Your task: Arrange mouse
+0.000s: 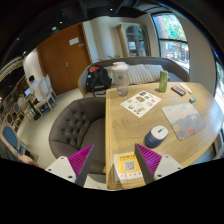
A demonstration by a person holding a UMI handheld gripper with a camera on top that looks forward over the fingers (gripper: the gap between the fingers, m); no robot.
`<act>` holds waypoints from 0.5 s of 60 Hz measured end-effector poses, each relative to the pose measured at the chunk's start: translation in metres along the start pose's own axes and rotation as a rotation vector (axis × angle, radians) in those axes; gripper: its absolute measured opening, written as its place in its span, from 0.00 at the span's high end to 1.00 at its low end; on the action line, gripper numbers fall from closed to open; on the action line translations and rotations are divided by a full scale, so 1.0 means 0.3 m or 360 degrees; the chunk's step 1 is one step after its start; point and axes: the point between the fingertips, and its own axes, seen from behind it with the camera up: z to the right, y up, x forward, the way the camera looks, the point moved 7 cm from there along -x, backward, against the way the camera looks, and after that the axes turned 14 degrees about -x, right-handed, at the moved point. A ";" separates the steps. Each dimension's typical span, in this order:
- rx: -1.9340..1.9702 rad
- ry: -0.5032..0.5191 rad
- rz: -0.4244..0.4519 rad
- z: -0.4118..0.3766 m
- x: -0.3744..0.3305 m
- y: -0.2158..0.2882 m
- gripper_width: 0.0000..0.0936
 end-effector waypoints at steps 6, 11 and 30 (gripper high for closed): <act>-0.0007 -0.0060 -0.0021 0.044 0.006 -0.040 0.12; 0.0010 -0.0124 -0.0021 0.102 0.024 -0.097 0.12; -0.0089 -0.0153 -0.0024 0.359 0.248 -0.234 0.12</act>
